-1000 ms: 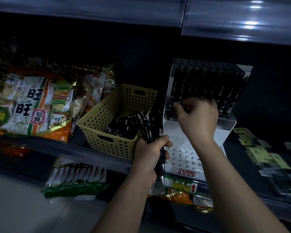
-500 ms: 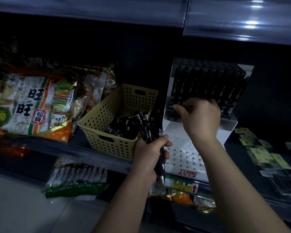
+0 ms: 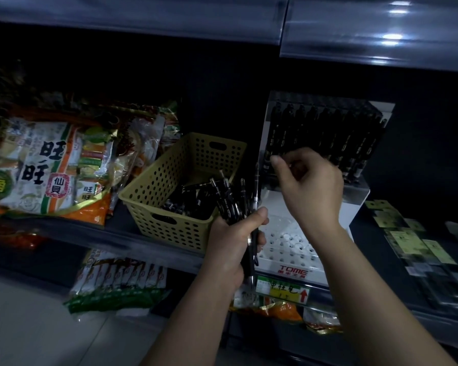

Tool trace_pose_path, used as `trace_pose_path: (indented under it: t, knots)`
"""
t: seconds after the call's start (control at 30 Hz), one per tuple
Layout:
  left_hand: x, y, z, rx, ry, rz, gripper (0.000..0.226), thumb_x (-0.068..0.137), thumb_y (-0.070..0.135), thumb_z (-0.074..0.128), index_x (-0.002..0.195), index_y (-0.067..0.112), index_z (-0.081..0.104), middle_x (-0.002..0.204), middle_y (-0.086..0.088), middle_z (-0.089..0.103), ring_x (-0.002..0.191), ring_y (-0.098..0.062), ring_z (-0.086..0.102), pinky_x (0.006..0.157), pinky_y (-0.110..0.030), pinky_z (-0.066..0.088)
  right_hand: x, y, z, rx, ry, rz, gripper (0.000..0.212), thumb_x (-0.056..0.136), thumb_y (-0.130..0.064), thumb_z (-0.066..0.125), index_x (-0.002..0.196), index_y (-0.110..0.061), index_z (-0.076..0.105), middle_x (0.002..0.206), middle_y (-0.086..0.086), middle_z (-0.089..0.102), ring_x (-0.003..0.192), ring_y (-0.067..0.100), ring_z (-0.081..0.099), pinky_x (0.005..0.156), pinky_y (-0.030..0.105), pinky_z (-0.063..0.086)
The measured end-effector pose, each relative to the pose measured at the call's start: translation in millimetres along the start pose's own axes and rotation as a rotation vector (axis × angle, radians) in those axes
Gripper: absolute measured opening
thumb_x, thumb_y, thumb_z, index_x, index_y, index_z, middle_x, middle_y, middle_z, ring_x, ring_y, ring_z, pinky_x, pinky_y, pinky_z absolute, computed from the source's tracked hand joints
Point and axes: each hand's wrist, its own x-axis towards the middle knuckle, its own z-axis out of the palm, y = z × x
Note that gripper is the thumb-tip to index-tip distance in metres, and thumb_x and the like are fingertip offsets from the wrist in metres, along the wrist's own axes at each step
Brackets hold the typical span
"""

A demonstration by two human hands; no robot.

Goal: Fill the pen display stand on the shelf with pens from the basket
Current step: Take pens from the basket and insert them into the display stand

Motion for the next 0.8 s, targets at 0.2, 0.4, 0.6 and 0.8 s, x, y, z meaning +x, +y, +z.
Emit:
trace_pose_path:
  t: [0.2, 0.4, 0.6, 0.8]
  knots:
    - [-2, 1, 2, -0.040, -0.029, 0.036, 0.010, 0.082, 0.009, 0.070, 0.089, 0.009, 0.064, 0.067, -0.002, 0.065, 0.048, -0.014, 0.051, 0.045, -0.024, 0.041, 1, -9, -11, 0.285, -0.589, 0.138, 0.046, 0.081, -0.037, 0.072, 0.062, 0.001, 0.055, 0.055, 0.006, 0.043, 0.052, 0.014, 0.039, 0.053, 0.029, 0.033]
    - [-3, 3, 4, -0.061, -0.119, -0.044, 0.014, 0.087, 0.023, 0.064, 0.095, 0.010, 0.063, 0.073, -0.007, 0.068, 0.039, -0.013, 0.046, 0.042, -0.021, 0.036, 11, 1, -24, 0.665, -0.514, 0.314, 0.027, 0.093, -0.014, 0.058, 0.089, 0.012, 0.060, 0.070, 0.016, 0.059, 0.051, 0.008, 0.048, 0.045, 0.020, 0.033]
    - [-1, 1, 4, -0.118, -0.069, -0.041, 0.012, 0.077, 0.017, 0.071, 0.086, 0.011, 0.065, 0.075, -0.006, 0.067, 0.040, -0.011, 0.044, 0.041, -0.020, 0.034, 10, 1, -24, 0.813, -0.544, 0.430, 0.011, 0.086, -0.009, 0.065, 0.089, -0.010, 0.054, 0.073, 0.007, 0.065, 0.052, 0.012, 0.055, 0.045, 0.022, 0.040]
    - [-1, -1, 5, -0.129, -0.017, -0.024, 0.006, 0.078, 0.017, 0.071, 0.081, 0.015, 0.067, 0.074, -0.003, 0.067, 0.044, -0.010, 0.045, 0.043, -0.022, 0.036, 8, 3, -26, 0.729, -0.703, 0.453, 0.029, 0.059, -0.017, 0.077, 0.079, -0.007, 0.059, 0.065, 0.008, 0.060, 0.056, 0.014, 0.059, 0.054, 0.025, 0.053]
